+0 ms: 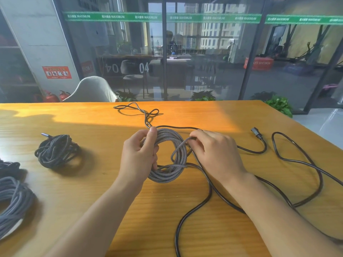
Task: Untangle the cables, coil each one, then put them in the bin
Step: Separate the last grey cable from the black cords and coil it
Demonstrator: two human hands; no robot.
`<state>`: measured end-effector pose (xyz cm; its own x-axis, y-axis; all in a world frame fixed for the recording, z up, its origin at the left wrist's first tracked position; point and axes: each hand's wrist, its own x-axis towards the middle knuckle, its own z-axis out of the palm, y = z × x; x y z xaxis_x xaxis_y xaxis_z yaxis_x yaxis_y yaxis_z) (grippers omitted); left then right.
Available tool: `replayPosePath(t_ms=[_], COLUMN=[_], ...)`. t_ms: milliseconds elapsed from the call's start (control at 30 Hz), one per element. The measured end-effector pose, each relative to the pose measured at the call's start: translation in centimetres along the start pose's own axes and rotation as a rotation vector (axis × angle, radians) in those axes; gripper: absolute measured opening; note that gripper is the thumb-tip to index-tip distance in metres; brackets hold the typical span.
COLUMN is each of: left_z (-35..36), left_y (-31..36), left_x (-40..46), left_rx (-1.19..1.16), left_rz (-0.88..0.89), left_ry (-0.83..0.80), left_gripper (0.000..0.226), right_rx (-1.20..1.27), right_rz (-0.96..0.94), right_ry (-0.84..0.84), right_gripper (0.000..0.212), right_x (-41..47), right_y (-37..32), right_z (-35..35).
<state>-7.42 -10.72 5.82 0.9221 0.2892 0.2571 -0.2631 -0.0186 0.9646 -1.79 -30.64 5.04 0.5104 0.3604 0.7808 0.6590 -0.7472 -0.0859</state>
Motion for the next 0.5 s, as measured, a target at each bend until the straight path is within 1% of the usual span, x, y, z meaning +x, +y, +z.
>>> replayPosePath(t_ms=[133,267,333,400,500], left_z=[-0.2,0.6,0.8,0.5,-0.1], left_y=[0.1,0.5,0.6,0.5,0.5], left_x=[0.0,-0.1,-0.3,-0.3,-0.1], left_rx=[0.059,-0.016,-0.072,-0.123,-0.179], left_rz=[0.022,-0.009,-0.017,-0.035,-0.063], left_ry=[0.029,-0.004,-0.022,-0.008,0.034], left_gripper=[0.042,0.035,0.034,0.033,0.033], right_rx=[-0.032,-0.075,-0.04,0.03,0.286], right_rz=[0.024,0.128,0.168,0.2,0.285], right_ry=[0.052,0.13,0.092,0.008,-0.098], right_gripper=[0.017,0.014,0.013,0.018,0.018], right_x=[0.2,0.6,0.4,0.2,-0.1], right_y=[0.2,1.4,1.4,1.0,0.0], right_z=[-0.4,-1.1,-0.9,-0.2,0.7])
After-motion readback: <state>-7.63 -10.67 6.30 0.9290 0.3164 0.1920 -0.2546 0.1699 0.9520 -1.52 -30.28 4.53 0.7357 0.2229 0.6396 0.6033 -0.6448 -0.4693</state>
